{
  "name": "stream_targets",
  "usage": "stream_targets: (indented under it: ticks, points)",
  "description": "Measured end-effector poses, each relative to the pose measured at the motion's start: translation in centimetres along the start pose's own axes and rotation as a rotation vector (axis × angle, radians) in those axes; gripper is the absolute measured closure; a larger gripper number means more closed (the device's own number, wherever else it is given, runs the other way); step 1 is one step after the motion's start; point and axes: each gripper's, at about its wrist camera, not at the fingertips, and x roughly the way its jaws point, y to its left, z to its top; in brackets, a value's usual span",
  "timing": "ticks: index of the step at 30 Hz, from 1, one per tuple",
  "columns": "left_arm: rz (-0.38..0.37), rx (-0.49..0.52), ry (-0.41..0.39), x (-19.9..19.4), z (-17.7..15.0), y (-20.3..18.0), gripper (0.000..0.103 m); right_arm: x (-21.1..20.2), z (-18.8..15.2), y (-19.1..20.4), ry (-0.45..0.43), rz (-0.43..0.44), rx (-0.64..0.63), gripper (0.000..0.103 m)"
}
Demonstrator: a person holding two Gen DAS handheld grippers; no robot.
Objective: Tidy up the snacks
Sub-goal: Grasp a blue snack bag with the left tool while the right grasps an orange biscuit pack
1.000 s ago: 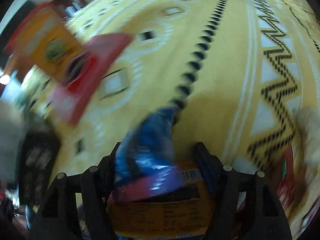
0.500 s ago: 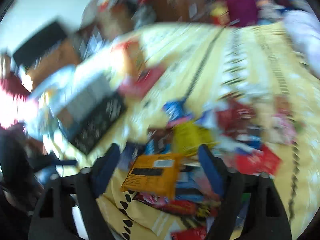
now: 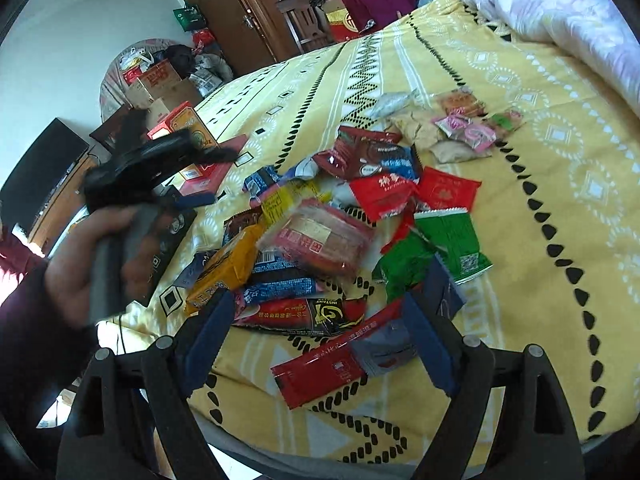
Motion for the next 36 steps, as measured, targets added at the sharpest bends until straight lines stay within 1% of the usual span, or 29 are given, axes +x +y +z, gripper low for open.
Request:
stream_targets:
  ticks: [3,5,7,9,11,12,13,15,18,22,24,27,28,29,30,31,32,33,34,35,36]
  points:
    - [0.075,-0.022,0.032,2.9,0.6,0.2,0.01,0.4,-0.2,-0.8,0.0,0.021,0.014,0.016]
    - [0.116,-0.018,0.027,4.0,0.7,0.1,0.01,0.7,-0.3,-1.4,-0.001,0.031,0.026,0.016]
    - [0.162,0.02,0.015,4.5,1.3,-0.5,0.011,0.8,-0.4,-1.9,0.0,0.038,0.045,0.016]
    - [0.188,0.053,0.018,4.9,1.5,-0.9,0.013,1.1,-0.6,-2.2,0.002,0.048,0.063,0.016]
    - [0.223,0.086,0.027,5.0,1.3,-0.8,0.027,1.2,-0.6,-2.2,0.003,0.057,0.067,0.016]
    - [0.235,0.111,0.028,4.8,1.2,-0.7,0.047,1.2,-0.6,-2.2,0.001,0.06,0.066,0.016]
    - [0.232,0.136,0.035,4.5,1.0,-0.6,0.057,1.2,-0.5,-2.1,-0.001,0.063,0.064,0.016]
    - [0.215,0.169,0.04,3.3,0.6,-0.3,0.058,1.1,-0.5,-2.2,-0.006,0.064,0.066,0.016]
    - [0.176,0.209,0.004,0.1,-0.7,-0.5,0.058,0.9,-0.4,-2.1,-0.014,0.053,0.06,0.016]
    - [0.121,0.287,-0.08,-6.6,-3.7,-1.2,0.057,0.3,-0.5,-1.2,-0.031,0.039,0.018,0.016]
    - [0.1,0.328,-0.091,-9.3,-5.0,-1.1,0.057,0.3,-0.5,-0.3,-0.028,0.035,-0.019,0.016]
    - [0.083,0.349,-0.09,-12.1,-6.7,-0.1,0.057,0.3,-0.3,2.6,-0.012,0.017,-0.163,0.016]
    - [0.079,0.344,-0.09,-12.7,-7.2,0.3,0.057,0.5,-0.2,4.2,0.0,-0.005,-0.255,0.016]
    - [0.071,0.334,-0.09,-13.4,-7.6,0.8,0.057,1.2,-0.2,5.8,0.034,-0.039,-0.371,0.016]
    - [0.062,0.324,-0.089,-13.8,-7.9,1.0,0.057,2.1,-0.4,7.3,0.064,-0.095,-0.477,0.016]
    - [0.049,0.313,-0.088,-14.0,-8.3,1.3,0.057,2.9,-0.9,8.6,0.073,-0.166,-0.594,0.016]
    - [0.039,0.306,-0.091,-14.5,-8.8,1.7,0.057,3.6,-1.2,9.7,0.072,-0.21,-0.689,0.016]
    - [0.035,0.301,-0.095,-14.8,-9.3,1.8,0.057,4.3,-1.7,11.0,0.074,-0.23,-0.781,0.019]
    - [0.027,0.293,-0.095,-15.1,-9.7,2.0,0.057,4.9,-1.8,11.7,0.074,-0.24,-0.826,0.026]
    - [0.016,0.281,-0.093,-15.2,-9.9,2.5,0.057,5.6,-1.8,12.2,0.081,-0.24,-0.856,0.03]
    - [0.01,0.275,-0.089,-15.2,-10.0,2.8,0.057,6.3,-1.7,12.5,0.088,-0.245,-0.884,0.032]
